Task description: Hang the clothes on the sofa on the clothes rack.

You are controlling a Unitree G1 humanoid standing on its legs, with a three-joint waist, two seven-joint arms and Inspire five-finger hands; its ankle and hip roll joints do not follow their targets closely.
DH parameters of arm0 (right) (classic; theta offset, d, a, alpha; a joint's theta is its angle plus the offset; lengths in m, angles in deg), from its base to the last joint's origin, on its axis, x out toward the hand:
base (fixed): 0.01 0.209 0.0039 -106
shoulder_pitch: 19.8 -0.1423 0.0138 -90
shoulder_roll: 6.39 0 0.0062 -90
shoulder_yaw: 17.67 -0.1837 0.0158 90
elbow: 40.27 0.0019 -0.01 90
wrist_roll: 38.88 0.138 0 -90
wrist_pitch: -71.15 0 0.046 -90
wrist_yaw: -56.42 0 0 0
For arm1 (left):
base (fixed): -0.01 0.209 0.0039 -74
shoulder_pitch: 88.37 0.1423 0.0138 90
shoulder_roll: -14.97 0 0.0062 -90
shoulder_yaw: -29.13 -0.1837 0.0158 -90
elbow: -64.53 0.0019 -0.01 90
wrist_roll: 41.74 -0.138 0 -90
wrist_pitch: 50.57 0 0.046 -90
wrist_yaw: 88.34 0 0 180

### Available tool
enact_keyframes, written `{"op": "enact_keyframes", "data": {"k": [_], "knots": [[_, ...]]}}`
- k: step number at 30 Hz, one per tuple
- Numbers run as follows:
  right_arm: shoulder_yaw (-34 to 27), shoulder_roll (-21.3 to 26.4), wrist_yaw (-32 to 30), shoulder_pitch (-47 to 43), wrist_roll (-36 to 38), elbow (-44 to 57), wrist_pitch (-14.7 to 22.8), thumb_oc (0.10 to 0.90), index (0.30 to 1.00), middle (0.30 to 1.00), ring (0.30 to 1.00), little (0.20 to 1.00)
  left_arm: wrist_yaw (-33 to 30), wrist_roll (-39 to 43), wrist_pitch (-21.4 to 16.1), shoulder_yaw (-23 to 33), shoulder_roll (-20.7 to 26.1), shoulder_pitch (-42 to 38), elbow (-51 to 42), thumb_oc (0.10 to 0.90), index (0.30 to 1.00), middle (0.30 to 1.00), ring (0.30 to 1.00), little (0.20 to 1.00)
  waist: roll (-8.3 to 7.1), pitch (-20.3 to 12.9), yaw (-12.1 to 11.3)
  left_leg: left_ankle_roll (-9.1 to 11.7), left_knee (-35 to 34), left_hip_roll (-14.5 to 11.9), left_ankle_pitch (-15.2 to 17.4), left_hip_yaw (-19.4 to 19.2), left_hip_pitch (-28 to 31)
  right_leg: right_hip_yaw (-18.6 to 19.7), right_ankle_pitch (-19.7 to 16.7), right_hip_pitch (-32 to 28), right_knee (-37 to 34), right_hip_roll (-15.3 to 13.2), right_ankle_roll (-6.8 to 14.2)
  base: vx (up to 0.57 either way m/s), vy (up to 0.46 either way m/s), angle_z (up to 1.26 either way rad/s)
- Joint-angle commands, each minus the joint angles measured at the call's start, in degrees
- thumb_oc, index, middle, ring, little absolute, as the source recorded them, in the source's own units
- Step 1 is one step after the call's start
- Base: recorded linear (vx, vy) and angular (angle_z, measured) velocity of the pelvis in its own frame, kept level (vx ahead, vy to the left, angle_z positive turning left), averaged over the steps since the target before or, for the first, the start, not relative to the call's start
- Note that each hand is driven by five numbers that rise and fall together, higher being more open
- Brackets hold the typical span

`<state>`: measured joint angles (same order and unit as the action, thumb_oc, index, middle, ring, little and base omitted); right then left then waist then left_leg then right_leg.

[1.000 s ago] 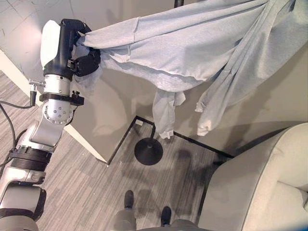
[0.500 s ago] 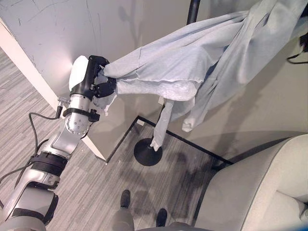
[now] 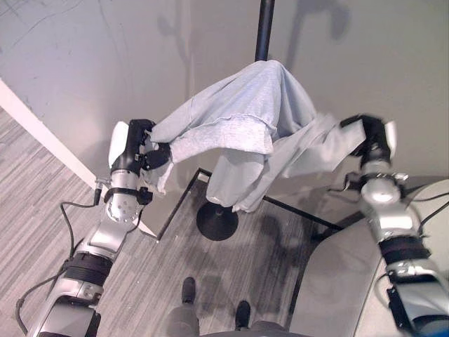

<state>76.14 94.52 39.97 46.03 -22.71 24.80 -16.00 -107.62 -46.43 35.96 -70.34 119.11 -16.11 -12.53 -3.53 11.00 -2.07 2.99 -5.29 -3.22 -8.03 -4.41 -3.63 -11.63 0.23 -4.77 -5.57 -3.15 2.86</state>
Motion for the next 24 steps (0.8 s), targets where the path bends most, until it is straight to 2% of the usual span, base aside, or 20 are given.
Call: {"op": "enact_keyframes", "data": {"k": [1,2,3,4,5,9,15,17,18,19,20,22,24], "knots": [[-4.9,1.3,-2.2,-0.7,3.3,2.6,5.3,0.800,0.900,0.900,0.900,0.900,-1.8,-0.4,0.0,5.6,1.6,0.4,2.1,0.400,0.300,0.300,0.300,0.300,-1.95,-2.1,0.2,1.5,0.3,-1.1,10.5,-3.0,7.3,-1.6,3.7,-5.2,0.6,-5.5,5.5,0.04,0.021,-0.05],[-4.7,0.4,-1.9,-0.3,3.9,3.0,5.5,0.800,0.900,0.900,0.900,0.900,-1.5,-0.3,0.0,5.4,1.2,0.9,2.0,0.400,0.300,0.300,0.300,0.300,-1.84,-2.2,0.3,1.4,0.3,-1.2,10.6,-3.2,7.5,-1.5,3.7,-5.3,0.6,-5.5,5.5,0.04,0.021,-0.07],[-4.6,0.4,-1.9,-0.2,3.9,3.1,5.5,0.800,0.900,0.900,0.900,0.900,-1.5,-0.3,0.0,5.4,1.2,1.0,2.0,0.424,0.335,0.335,0.335,0.335,-1.84,-2.2,0.3,1.4,0.3,-1.2,10.6,-3.2,7.6,-1.4,3.7,-5.3,0.6,-5.5,5.5,0.02,0.009,-0.16],[-4.4,0.1,-1.8,-0.1,4.1,3.4,5.6,0.800,0.900,0.900,0.900,0.900,-1.5,-0.2,0.0,5.2,0.8,1.3,1.9,0.780,0.869,0.869,0.869,0.869,-1.72,-2.3,0.4,1.4,0.3,-1.2,10.7,-3.3,7.8,-1.4,3.7,-5.4,0.6,-5.6,5.5,0.01,0.010,-0.19],[-4.3,-0.4,-1.7,-0.2,4.7,4.1,6.0,0.800,0.900,0.900,0.900,0.900,-1.5,-0.1,-0.1,5.1,0.6,1.2,2.0,0.800,0.900,0.900,0.900,0.900,-1.58,-2.3,0.6,1.4,0.3,-1.2,10.8,-3.4,7.9,-1.3,3.7,-5.4,0.6,-5.6,5.5,0.02,0.017,-0.18],[-4.6,-1.0,-1.0,-1.8,9.6,6.1,7.9,0.800,0.900,0.900,0.900,0.900,-1.7,0.9,-0.2,4.9,-0.4,1.0,1.9,0.800,0.900,0.900,0.900,0.900,-1.31,-2.5,1.0,1.4,0.3,-1.1,11.0,-3.9,8.5,-1.0,3.6,-5.6,0.6,-5.6,5.5,0.01,0.013,-0.06],[-5.6,1.5,0.2,-2.0,9.2,11.2,8.5,0.800,0.900,0.900,0.900,0.900,-0.9,4.5,-1.3,6.0,-1.3,1.5,1.6,0.800,0.900,0.900,0.900,0.900,-1.35,-3.1,1.3,1.4,0.3,-1.1,11.3,-4.2,9.1,-0.8,3.6,-6.0,0.6,-5.7,5.6,0.01,0.002,-0.01],[-6.9,3.9,1.4,-1.5,7.9,14.4,8.7,0.800,0.900,0.900,0.900,0.900,0.9,10.3,-2.5,7.2,-2.6,1.9,1.4,0.800,0.900,0.900,0.900,0.900,-1.40,-3.3,1.8,1.4,0.3,-1.2,11.3,-4.4,9.4,-0.7,3.5,-6.0,0.6,-5.6,5.6,0.00,0.000,0.00],[-6.9,4.0,1.4,-1.4,7.9,14.5,8.7,0.800,0.900,0.900,0.900,0.900,1.0,10.5,-2.6,7.2,-2.6,1.9,1.4,0.800,0.900,0.900,0.900,0.900,-1.34,-3.3,1.7,1.4,0.3,-1.2,11.3,-4.4,9.4,-0.7,3.5,-6.0,0.6,-5.6,5.6,0.00,0.000,0.00],[-8.4,5.8,2.2,-0.1,7.2,16.8,8.9,0.800,0.900,0.900,0.900,0.900,1.6,17.3,-3.9,8.3,-4.2,2.2,1.2,0.800,0.900,0.900,0.900,0.900,-1.27,-3.5,2.3,1.3,0.3,-1.3,11.4,-4.6,9.6,-0.6,3.4,-6.1,0.6,-5.6,5.6,0.01,0.003,-0.03],[-9.5,6.6,2.9,1.1,6.7,17.8,8.9,0.800,0.900,0.900,0.900,0.900,2.4,19.9,-4.4,8.9,-4.5,2.6,0.8,0.800,0.900,0.900,0.900,0.900,-1.10,-3.6,2.6,1.3,0.3,-1.4,11.4,-4.6,9.6,-0.5,3.3,-6.1,0.6,-5.6,5.6,0.00,0.000,0.00],[-10.3,7.4,3.2,2.1,5.7,18.5,8.8,0.800,0.900,0.900,0.900,0.900,3.1,21.2,-4.8,9.3,-4.7,3.0,0.4,0.800,0.900,0.900,0.900,0.900,-1.06,-3.7,2.8,1.3,0.3,-1.4,11.4,-4.7,9.7,-0.4,3.3,-6.0,0.6,-5.6,5.6,0.00,0.001,-0.02],[-13.5,9.7,5.0,6.7,2.0,20.0,8.1,0.800,0.900,0.900,0.900,0.900,5.0,23.3,-5.8,11.8,-3.9,5.1,-1.3,0.800,0.900,0.900,0.900,0.900,-0.72,-3.7,3.6,1.3,0.3,-1.5,11.4,-4.8,9.7,-0.2,3.3,-5.9,0.6,-5.6,5.7,0.01,-0.002,-0.03]]}}
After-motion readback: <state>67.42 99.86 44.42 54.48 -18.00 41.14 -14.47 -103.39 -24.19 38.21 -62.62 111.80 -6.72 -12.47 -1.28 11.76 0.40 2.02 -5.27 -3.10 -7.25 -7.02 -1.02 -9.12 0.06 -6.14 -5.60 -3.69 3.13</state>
